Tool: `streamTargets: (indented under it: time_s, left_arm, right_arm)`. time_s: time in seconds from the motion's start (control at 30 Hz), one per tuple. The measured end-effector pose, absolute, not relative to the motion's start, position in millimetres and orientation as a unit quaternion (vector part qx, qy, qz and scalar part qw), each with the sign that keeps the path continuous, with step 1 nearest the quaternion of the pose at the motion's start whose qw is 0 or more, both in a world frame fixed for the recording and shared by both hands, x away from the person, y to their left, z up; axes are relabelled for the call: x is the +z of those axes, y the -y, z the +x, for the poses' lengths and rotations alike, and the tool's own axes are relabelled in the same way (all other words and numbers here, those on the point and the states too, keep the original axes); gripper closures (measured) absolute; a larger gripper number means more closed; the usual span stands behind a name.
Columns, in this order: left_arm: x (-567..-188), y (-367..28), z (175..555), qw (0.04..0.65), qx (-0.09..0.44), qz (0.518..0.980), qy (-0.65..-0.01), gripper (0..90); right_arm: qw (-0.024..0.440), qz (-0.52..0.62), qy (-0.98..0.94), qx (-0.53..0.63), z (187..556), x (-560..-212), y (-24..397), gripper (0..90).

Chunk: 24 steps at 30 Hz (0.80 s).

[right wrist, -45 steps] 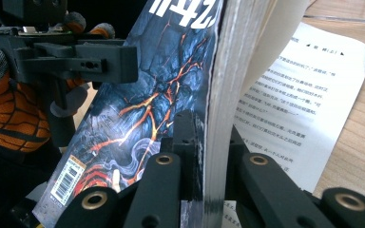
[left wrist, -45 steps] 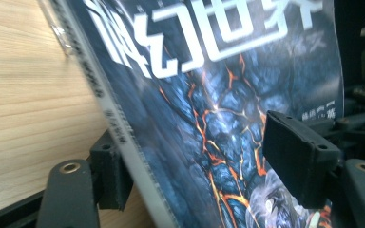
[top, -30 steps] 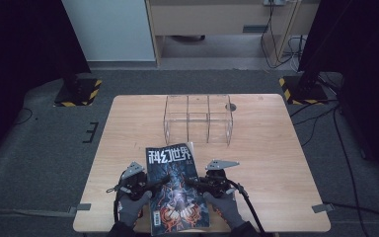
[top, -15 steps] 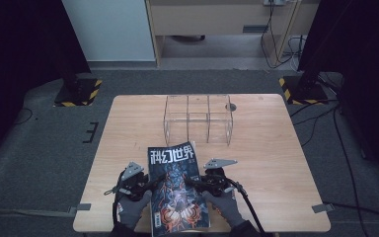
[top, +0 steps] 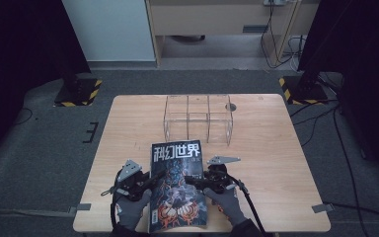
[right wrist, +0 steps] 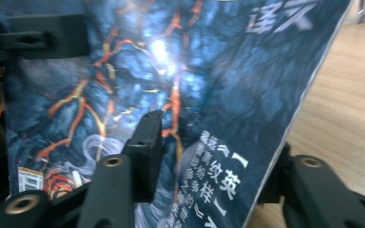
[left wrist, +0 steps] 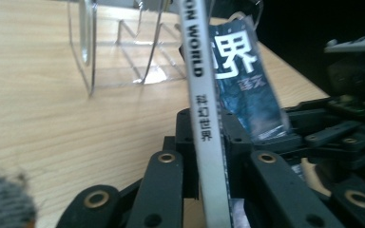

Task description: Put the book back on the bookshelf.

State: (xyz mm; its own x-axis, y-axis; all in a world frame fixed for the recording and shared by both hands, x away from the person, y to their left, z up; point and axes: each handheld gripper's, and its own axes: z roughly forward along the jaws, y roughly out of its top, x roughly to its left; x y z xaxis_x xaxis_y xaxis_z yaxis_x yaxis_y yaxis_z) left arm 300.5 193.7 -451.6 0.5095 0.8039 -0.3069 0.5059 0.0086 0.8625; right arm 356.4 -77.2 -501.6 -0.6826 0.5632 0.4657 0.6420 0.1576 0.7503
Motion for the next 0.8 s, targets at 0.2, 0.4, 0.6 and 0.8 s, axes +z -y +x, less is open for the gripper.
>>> streamTargets:
  time_s: [0.2, 0.4, 0.6, 0.8]
  left_arm:
    - [-436.1, -192.3, 293.0, 0.545, 0.138, 0.686, -0.462, 81.9]
    - [-430.5, -193.1, 293.2, 0.546, 0.145, 0.683, -0.464, 81.9]
    - [-416.6, -197.6, 294.6, 0.558, 0.156, 0.671, -0.463, 81.9]
    - [-397.9, -198.3, 298.3, 0.57, 0.17, 0.66, -0.46, 82.0]
  right_arm:
    - [-0.008, -0.404, 0.754, -0.518, 357.8, -494.6, 87.9, 47.5]
    - [-0.05, -0.414, 0.745, -0.521, 360.0, -487.8, 107.6, 45.5]
    - [-0.088, -0.428, 0.743, -0.507, 362.5, -486.3, 131.6, 41.1]
    - [-0.126, -0.444, 0.739, -0.491, 363.0, -488.8, 153.3, 35.0]
